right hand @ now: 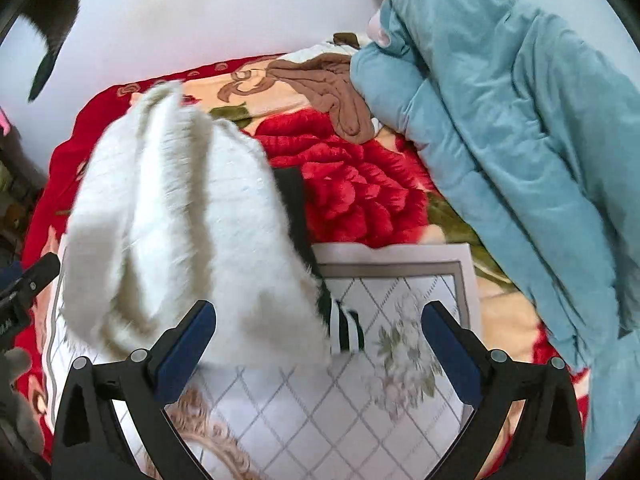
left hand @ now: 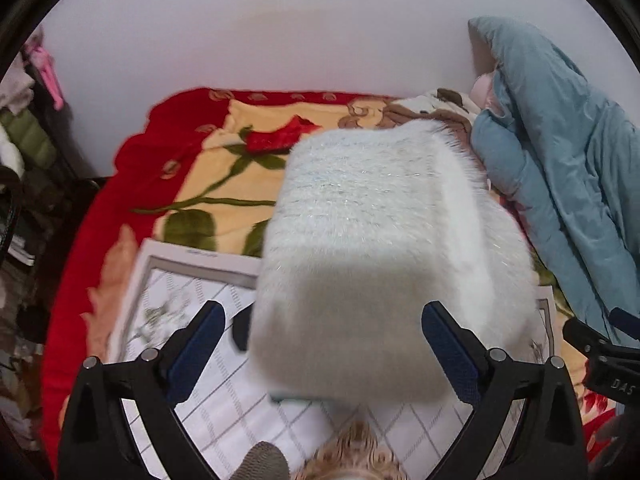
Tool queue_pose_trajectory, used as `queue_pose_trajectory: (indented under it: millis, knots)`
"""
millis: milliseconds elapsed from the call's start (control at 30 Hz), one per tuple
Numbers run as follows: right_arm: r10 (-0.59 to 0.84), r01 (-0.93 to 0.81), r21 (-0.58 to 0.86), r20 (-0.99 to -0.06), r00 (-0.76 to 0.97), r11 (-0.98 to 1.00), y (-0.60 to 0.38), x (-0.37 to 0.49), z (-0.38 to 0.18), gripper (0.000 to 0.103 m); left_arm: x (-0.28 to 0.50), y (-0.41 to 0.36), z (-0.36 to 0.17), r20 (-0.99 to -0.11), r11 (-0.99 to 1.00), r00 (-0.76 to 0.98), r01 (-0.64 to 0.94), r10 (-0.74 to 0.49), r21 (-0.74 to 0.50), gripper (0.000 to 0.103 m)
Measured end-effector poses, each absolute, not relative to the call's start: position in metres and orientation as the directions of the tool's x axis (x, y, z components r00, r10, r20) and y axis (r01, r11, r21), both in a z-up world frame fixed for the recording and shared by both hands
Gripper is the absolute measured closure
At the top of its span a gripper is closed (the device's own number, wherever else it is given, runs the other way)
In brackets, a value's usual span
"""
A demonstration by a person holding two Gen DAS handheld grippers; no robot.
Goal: Fold large clothes
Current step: 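Open both grippers and withdraw from the stacked cardigan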
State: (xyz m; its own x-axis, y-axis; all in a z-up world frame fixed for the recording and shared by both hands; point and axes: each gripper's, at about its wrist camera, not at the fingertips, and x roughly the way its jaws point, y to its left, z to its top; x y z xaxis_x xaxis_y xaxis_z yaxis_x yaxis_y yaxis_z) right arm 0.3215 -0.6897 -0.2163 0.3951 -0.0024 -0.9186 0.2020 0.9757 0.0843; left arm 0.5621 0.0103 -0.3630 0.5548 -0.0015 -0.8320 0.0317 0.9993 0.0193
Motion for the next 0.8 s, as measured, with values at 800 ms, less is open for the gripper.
queue_pose_trajectory:
  millis: [800]
  knots:
    - [-0.126,0.234,0.032,-0.769,0.627,0.972,-0.689,-0.031,0.155,0.0,0.257,0.013,-0.08,-0.708,1.0,0.706,0.029,-0.017,0.004,0.003]
